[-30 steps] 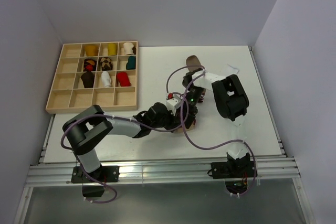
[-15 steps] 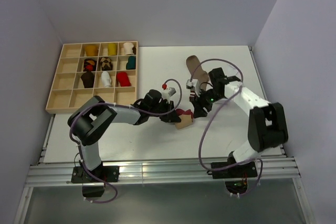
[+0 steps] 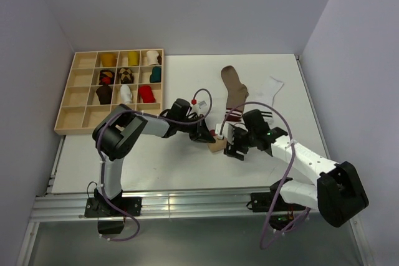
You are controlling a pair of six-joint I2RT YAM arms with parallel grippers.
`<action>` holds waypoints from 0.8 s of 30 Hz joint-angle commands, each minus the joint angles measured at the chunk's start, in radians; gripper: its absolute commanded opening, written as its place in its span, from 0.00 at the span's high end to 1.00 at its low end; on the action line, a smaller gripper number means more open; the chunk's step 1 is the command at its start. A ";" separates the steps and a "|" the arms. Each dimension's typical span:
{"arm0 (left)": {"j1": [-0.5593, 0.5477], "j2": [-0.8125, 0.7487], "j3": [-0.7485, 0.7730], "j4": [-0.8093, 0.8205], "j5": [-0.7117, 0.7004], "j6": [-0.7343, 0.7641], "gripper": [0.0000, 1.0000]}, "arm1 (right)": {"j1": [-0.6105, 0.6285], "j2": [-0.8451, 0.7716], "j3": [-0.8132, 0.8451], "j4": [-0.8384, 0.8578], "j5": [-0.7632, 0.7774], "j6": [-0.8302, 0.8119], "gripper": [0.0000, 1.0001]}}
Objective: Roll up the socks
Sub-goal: Roll the sock at the center of the board.
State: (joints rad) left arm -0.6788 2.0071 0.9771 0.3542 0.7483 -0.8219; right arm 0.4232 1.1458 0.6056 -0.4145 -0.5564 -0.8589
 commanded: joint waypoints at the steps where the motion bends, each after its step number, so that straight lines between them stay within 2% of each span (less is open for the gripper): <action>1: -0.008 0.088 -0.014 -0.155 -0.029 -0.016 1.00 | 0.098 -0.043 -0.061 0.170 0.124 -0.022 0.24; 6: -0.005 0.107 0.008 -0.195 -0.037 -0.019 1.00 | 0.160 -0.026 -0.112 0.307 0.216 -0.045 0.18; 12: -0.001 0.116 0.023 -0.215 -0.014 -0.020 0.99 | 0.218 0.037 -0.151 0.411 0.324 -0.086 0.17; 14: 0.001 0.120 0.025 -0.213 -0.004 -0.022 1.00 | 0.233 0.042 -0.174 0.514 0.355 -0.100 0.17; 19: 0.004 0.131 0.032 -0.227 -0.003 -0.017 1.00 | 0.270 0.037 -0.228 0.605 0.443 -0.114 0.17; 20: 0.005 0.133 0.034 -0.227 0.002 -0.020 1.00 | 0.273 0.037 -0.240 0.667 0.472 -0.114 0.18; 24: 0.007 0.140 0.032 -0.224 0.006 -0.026 1.00 | 0.285 -0.027 -0.297 0.740 0.510 -0.123 0.18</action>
State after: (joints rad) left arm -0.6567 2.0724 1.0451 0.2901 0.8341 -0.8894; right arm 0.6979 1.1725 0.3328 0.1726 -0.1112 -0.9638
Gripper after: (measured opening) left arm 0.073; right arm 0.822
